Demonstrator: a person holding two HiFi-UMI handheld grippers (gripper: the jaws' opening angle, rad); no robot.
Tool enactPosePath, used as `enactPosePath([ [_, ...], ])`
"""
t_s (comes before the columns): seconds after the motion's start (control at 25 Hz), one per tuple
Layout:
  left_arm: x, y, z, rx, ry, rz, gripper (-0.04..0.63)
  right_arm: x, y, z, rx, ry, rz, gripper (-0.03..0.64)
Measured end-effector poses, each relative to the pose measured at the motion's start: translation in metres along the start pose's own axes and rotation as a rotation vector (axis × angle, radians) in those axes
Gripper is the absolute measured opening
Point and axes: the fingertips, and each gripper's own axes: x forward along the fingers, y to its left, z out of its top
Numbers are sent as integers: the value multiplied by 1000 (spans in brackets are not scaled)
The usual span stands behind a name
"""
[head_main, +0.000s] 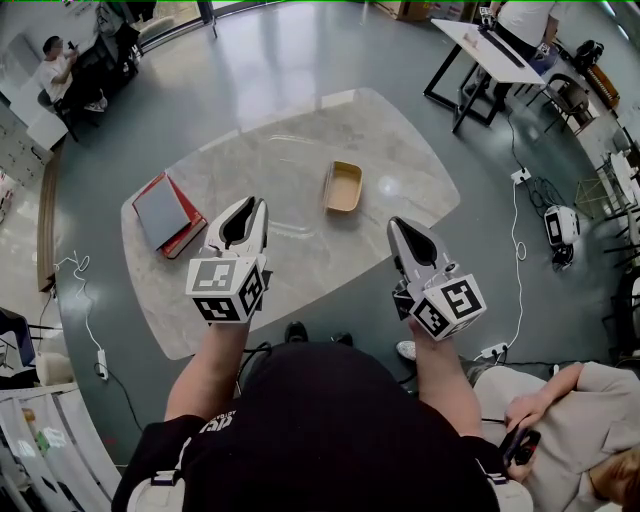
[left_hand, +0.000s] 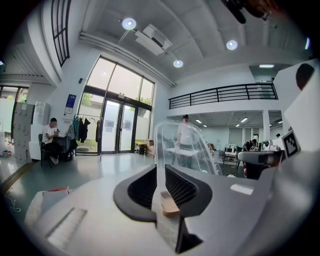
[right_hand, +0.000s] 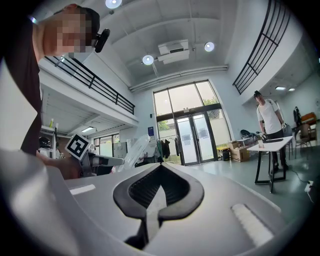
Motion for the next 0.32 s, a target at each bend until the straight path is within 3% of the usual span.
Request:
enactPosePath([
  [0.32, -2, 4, -1, 1, -3, -6, 54, 3, 4, 0, 1, 3, -6, 11],
])
